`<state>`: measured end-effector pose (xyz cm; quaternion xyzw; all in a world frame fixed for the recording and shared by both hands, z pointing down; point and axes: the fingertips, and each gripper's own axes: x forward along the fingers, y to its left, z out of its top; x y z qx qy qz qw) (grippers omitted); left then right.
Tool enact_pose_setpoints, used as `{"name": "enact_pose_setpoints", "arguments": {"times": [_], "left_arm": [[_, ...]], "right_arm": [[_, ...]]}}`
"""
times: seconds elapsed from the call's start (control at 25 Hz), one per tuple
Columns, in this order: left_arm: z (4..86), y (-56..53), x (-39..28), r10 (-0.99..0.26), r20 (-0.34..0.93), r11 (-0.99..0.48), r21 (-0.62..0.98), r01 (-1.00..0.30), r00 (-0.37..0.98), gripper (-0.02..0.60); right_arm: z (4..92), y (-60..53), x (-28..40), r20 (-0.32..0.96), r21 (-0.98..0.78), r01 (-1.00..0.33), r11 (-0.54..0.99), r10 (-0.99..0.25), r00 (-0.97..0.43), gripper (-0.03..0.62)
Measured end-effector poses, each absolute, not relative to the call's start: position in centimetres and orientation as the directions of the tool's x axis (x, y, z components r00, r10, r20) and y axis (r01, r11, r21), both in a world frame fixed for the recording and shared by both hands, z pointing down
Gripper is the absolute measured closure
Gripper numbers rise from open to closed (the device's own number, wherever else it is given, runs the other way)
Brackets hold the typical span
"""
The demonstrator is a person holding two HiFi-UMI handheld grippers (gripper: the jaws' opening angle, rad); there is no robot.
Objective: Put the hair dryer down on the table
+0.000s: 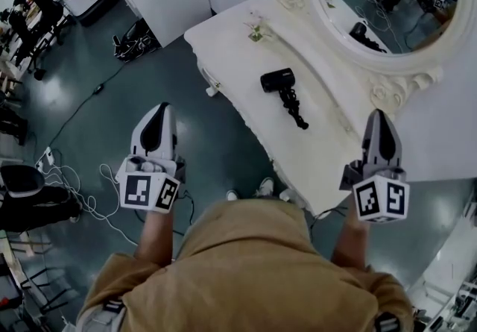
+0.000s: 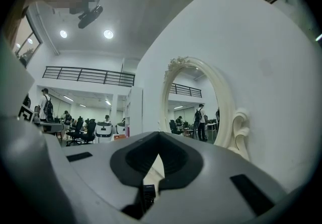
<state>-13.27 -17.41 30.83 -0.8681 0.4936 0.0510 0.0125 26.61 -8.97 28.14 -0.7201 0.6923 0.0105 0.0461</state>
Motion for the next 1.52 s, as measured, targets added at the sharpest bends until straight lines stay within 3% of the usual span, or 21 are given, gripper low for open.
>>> {"name": "enact_pose_setpoints", "arguments": {"times": [1.52], "left_arm": [[31.4, -17.0, -10.8, -0.852, -0.084, -0.52, 0.019, -0.854, 0.517, 0.577]], "right_arm": [[30.3, -9.0, 26.3, -0.03, -0.048, -0.998, 0.03, -0.999, -0.028, 0.591]]}}
